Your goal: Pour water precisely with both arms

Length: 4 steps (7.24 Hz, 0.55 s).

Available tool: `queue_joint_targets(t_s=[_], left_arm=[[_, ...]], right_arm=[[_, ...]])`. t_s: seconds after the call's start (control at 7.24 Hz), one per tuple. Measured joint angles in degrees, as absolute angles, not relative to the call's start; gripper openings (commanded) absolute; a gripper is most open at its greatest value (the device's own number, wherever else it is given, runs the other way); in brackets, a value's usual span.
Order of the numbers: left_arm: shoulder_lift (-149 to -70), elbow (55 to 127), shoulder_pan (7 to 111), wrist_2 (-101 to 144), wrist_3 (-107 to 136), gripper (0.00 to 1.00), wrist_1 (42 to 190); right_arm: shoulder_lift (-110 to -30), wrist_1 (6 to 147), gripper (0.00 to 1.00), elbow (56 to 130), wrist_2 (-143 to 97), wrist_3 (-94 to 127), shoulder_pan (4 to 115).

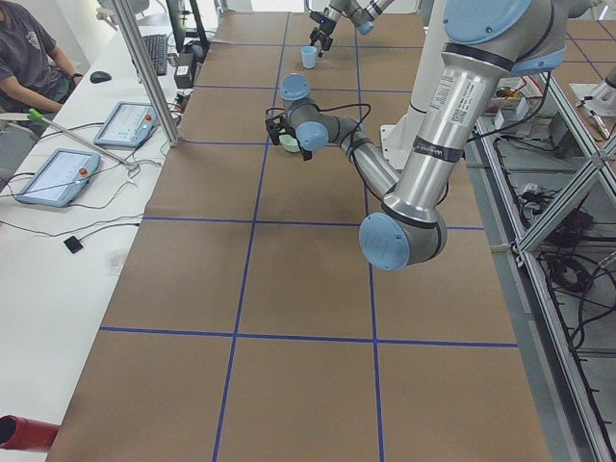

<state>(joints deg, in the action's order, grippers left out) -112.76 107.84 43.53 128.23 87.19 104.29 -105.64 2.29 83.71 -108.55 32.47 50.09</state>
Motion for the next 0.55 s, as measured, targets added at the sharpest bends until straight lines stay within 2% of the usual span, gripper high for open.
queue_joint_targets(t_s=[0.55], left_arm=[[-112.8, 107.9, 43.7, 128.2, 87.2, 1.0, 104.2]], right_arm=[[-103.2, 2.1, 0.93, 82.1, -108.3, 33.6, 49.9]])
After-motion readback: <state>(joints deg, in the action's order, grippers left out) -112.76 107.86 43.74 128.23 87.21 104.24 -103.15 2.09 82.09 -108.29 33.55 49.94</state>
